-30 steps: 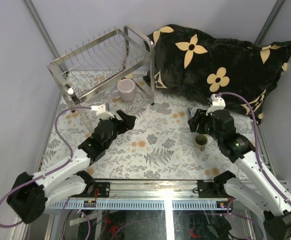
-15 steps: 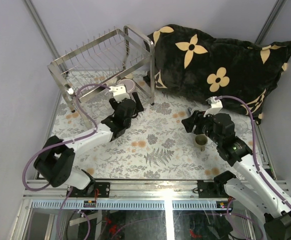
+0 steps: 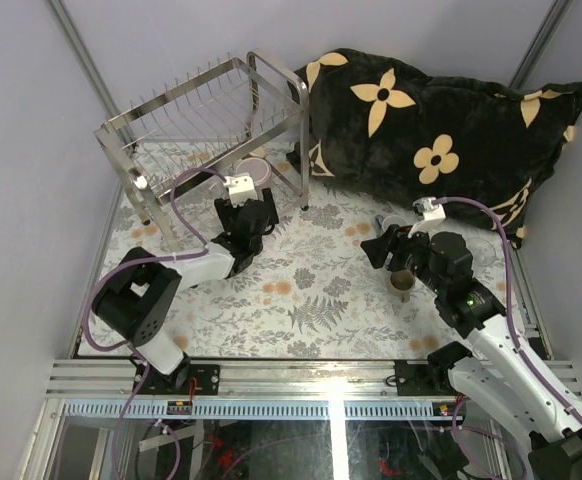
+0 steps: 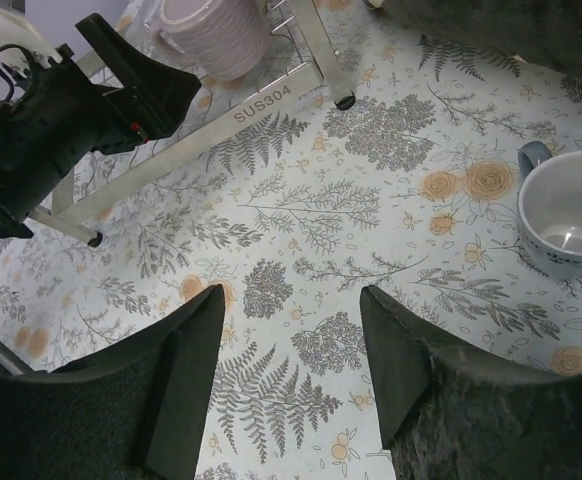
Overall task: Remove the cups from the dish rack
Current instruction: Unload the cup from the dish rack.
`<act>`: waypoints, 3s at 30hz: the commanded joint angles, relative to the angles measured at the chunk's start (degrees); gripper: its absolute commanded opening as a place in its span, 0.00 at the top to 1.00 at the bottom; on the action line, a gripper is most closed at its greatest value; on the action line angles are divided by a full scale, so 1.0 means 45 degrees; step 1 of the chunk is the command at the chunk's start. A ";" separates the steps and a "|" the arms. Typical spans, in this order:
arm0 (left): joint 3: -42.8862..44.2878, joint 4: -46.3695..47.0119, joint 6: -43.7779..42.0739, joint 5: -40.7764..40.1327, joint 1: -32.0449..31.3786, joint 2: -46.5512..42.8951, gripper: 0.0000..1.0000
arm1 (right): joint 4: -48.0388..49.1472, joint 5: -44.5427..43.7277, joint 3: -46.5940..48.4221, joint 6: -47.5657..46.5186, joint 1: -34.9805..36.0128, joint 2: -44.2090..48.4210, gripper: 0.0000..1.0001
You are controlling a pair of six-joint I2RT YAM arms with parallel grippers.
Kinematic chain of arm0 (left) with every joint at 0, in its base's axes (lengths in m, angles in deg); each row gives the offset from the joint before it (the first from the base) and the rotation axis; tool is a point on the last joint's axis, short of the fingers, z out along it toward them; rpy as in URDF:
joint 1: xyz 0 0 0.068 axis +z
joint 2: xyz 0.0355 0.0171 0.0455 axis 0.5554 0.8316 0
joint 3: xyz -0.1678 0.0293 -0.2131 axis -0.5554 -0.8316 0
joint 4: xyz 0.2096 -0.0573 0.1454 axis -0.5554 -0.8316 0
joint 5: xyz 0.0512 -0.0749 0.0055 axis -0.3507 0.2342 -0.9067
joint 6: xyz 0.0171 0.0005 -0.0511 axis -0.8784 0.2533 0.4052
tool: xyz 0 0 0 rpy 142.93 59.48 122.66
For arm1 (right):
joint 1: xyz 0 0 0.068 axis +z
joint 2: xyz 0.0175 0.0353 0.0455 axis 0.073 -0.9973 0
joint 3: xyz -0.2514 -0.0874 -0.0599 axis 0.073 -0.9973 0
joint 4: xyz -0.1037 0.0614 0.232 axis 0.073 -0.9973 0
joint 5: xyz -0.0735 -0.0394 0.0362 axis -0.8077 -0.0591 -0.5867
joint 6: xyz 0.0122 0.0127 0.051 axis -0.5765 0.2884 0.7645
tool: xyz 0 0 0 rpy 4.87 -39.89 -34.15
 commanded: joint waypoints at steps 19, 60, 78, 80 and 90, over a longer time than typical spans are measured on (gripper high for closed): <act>-0.1651 0.7830 -0.0735 0.2096 0.2659 0.1899 0.07 | 0.1149 0.0645 -0.0496 0.0067 0.0019 0.0990 0.36; -0.0834 0.7958 -0.1297 0.4847 0.1572 0.2192 0.09 | 0.1202 0.0465 -0.0768 0.0257 0.0019 0.1017 0.36; -0.0686 0.6614 0.0541 0.3464 0.1590 0.0880 0.07 | 0.1004 0.0307 -0.0785 0.0258 0.0004 0.1444 0.36; -0.0504 0.6462 0.0406 0.3248 0.1626 0.0990 0.06 | 0.0979 0.0306 -0.0787 0.0267 0.0007 0.1474 0.36; -0.0385 0.6250 -0.0103 0.1381 0.1763 0.1326 0.05 | 0.0964 0.0250 -0.0816 0.0267 0.0005 0.1480 0.36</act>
